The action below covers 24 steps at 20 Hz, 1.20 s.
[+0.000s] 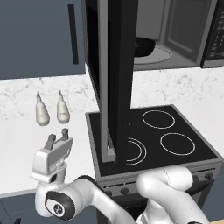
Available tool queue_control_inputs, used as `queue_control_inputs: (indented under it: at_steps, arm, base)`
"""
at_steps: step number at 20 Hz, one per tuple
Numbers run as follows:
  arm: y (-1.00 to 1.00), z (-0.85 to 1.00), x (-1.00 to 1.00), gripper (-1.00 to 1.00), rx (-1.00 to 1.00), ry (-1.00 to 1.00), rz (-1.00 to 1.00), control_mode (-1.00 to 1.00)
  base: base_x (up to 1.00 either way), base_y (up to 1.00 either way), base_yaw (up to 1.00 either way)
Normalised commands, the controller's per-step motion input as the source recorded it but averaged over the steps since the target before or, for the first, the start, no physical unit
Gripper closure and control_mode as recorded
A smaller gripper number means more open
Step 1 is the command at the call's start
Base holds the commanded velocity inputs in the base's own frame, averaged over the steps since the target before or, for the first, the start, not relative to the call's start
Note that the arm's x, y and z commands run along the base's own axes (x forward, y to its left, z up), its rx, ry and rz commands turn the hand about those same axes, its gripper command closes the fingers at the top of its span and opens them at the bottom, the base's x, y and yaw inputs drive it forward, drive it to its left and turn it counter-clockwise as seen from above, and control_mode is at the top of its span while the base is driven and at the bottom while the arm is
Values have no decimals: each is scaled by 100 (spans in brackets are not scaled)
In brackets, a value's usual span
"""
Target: Open the microwave, place the bowl with waffle inside the microwave, then close the microwave door and turn it on.
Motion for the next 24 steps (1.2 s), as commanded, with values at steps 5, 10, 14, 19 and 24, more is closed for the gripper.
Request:
queue_control_inputs:
  at_steps: [5,10,14,19,24]
  arm:
    - [0,34,-6,-100,5,-20,-12,-100]
    - [-22,18,0,-100,18,-11,-12,-100]
    - [-38,6,0,-100,24,-12,-8,-100]
    - [-35,27,-1,-100,24,-11,-5,-100]
    - [-51,30,-15,-100,26,-6,0,-100]
  base:
    - [0,0,0]
    - [0,0,0]
    - [0,0,0]
    - [0,0,0]
    - [0,0,0]
